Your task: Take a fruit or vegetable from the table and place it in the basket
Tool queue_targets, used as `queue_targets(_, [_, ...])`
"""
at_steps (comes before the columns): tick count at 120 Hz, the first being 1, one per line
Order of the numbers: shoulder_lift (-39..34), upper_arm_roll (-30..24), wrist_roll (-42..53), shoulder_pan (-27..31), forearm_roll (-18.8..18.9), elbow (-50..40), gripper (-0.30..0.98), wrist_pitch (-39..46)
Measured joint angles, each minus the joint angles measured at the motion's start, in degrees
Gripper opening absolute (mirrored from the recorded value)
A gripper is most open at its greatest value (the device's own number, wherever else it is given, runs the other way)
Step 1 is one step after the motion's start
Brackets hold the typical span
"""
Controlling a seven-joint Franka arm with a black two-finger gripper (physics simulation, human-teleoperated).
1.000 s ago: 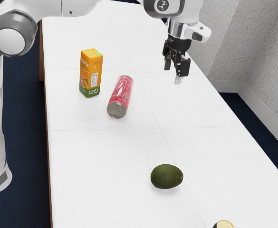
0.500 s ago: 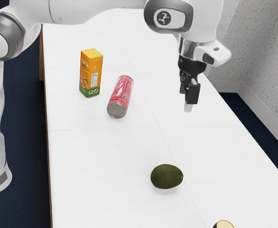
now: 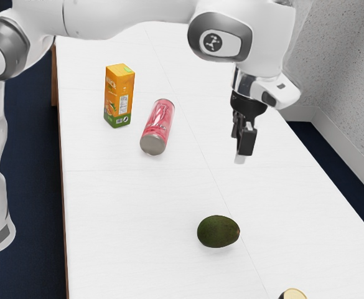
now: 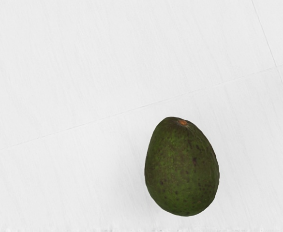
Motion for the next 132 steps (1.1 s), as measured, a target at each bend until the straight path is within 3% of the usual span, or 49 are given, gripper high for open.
queue_targets(33, [-4.7, -2.6, -0.1, 1.2, -0.4, -14.6, 0.69, 7.5])
queue_targets(63, [-5.2, -5.7, -0.1, 0.3, -0.6, -20.3, 0.69, 12.9])
queue_targets(87, [-5.4, -6.5, -0.1, -2.4, -1.1, -22.9, 0.69, 16.5])
queue_targets(114, [-3.2, -6.0, -0.1, -6.5, -1.0, -18.8, 0.69, 17.8])
queue_targets(132, [-3.0, -5.9, -0.1, -4.6, -0.9, -18.4, 0.69, 18.0])
